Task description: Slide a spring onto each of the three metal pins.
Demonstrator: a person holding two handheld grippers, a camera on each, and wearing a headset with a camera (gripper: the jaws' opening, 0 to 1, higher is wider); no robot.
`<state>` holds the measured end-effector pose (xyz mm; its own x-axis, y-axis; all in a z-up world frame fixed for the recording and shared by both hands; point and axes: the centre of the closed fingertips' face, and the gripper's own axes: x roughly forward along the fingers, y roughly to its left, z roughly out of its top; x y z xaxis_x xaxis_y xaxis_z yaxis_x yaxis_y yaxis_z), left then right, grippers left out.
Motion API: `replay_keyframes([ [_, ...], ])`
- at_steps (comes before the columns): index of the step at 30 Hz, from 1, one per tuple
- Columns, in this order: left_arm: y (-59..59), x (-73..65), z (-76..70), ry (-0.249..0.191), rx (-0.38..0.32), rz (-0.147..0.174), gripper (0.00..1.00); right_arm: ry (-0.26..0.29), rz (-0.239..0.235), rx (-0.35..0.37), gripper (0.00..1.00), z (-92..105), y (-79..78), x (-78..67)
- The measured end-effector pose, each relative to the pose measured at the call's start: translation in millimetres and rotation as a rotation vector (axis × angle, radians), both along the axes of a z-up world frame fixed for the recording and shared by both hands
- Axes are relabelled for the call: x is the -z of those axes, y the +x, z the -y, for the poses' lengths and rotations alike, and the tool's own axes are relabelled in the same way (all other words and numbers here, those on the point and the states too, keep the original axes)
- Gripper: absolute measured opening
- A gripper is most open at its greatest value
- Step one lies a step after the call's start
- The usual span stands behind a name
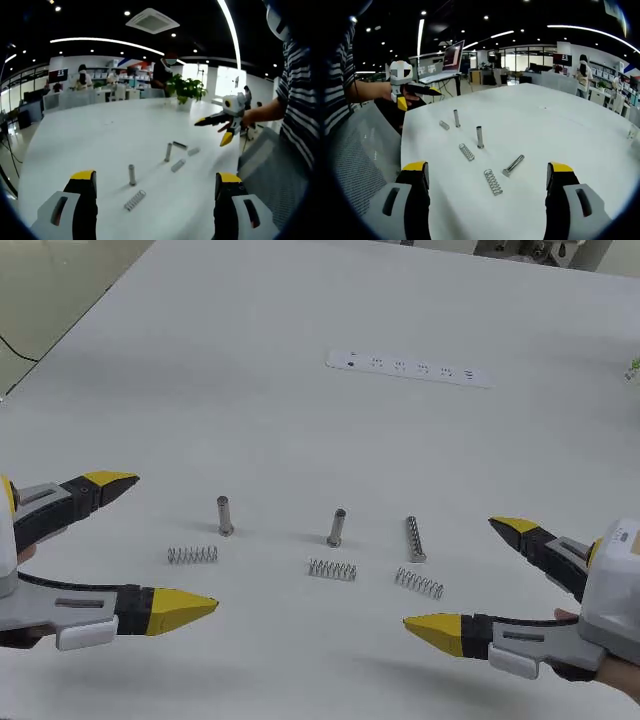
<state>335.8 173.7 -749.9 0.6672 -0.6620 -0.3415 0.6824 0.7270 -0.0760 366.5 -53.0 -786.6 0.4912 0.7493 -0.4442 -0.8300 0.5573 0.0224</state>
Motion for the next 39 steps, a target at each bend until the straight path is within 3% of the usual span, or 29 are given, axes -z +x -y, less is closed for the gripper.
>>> replay_keyframes([
  [39,-2.1,1.8,-0.9,-0.002,0.002,-0.005,0.98,-0.006,0.004,-0.008,0.98,-0.4,-2.7,1.6],
])
